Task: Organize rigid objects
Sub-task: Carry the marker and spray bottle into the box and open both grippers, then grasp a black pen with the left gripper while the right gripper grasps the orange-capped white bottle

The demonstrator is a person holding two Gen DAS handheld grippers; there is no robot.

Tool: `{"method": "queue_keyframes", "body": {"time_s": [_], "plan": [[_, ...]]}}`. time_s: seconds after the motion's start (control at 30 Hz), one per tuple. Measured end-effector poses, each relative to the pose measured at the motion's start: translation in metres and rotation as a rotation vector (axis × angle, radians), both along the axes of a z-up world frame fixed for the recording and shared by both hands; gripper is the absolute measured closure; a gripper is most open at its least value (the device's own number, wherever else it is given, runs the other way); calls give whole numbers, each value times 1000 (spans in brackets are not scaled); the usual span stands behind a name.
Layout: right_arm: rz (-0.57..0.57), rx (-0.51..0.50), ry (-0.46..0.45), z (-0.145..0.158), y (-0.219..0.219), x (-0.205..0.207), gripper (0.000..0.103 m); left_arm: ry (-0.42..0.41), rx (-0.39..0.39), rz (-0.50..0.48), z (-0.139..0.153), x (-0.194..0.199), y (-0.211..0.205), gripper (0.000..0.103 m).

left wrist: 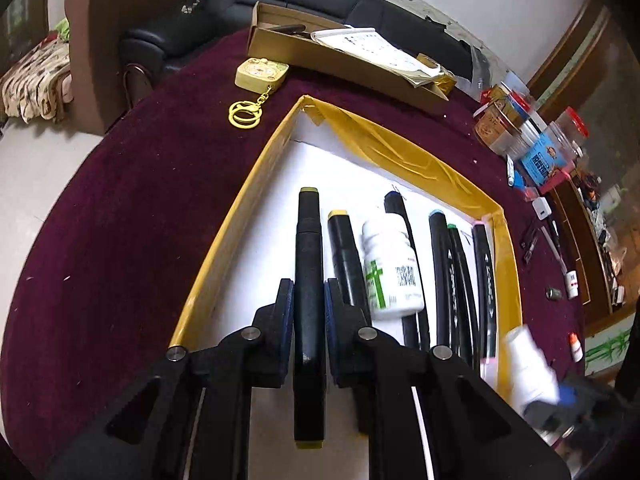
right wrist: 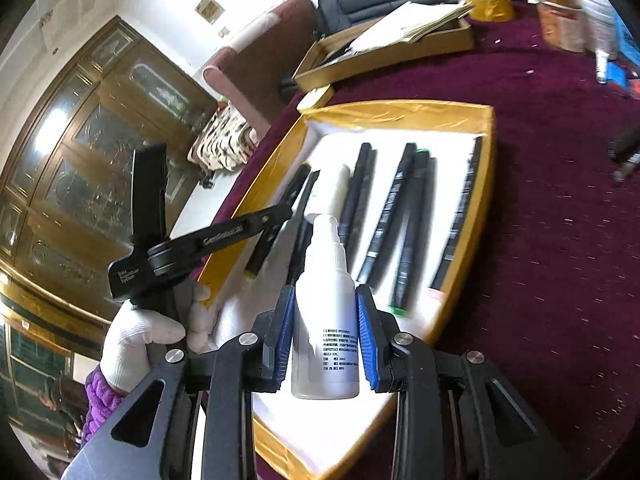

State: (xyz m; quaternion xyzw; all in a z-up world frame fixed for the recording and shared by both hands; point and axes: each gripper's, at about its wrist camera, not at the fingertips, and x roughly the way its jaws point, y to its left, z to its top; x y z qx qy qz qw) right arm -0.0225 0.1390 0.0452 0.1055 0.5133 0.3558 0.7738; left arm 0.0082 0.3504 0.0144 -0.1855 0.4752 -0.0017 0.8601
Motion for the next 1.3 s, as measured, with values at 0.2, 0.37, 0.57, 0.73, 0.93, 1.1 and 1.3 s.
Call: {"method": "queue_keyframes", "body": {"time_s": [0.2, 0.37, 0.57, 0.73, 0.93, 1.1, 1.3], "plan": [[30, -23, 53, -19, 35, 7, 76, -39, -59, -7, 7, -9, 3, 82], [43, -48, 77, -31, 53, 14, 76, -160, -144, 23, 32, -51, 18, 52], [-8, -72, 98, -40, 74, 37, 76, -246, -185, 25, 46, -91, 25, 50], [-55, -121, 60, -40, 79, 48, 76, -267, -199, 58, 46, -114, 30, 47], [-72, -102, 29, -25, 64, 36, 70, -292, -216, 67, 52, -128, 21, 40], [-79, -56, -61, -3, 31, 10, 67, -334, -252, 39, 65, -138, -8, 38], [-185, -55, -122, 7, -54, -11, 65, -369, -259, -120, 78, -137, -88, 30]]}}
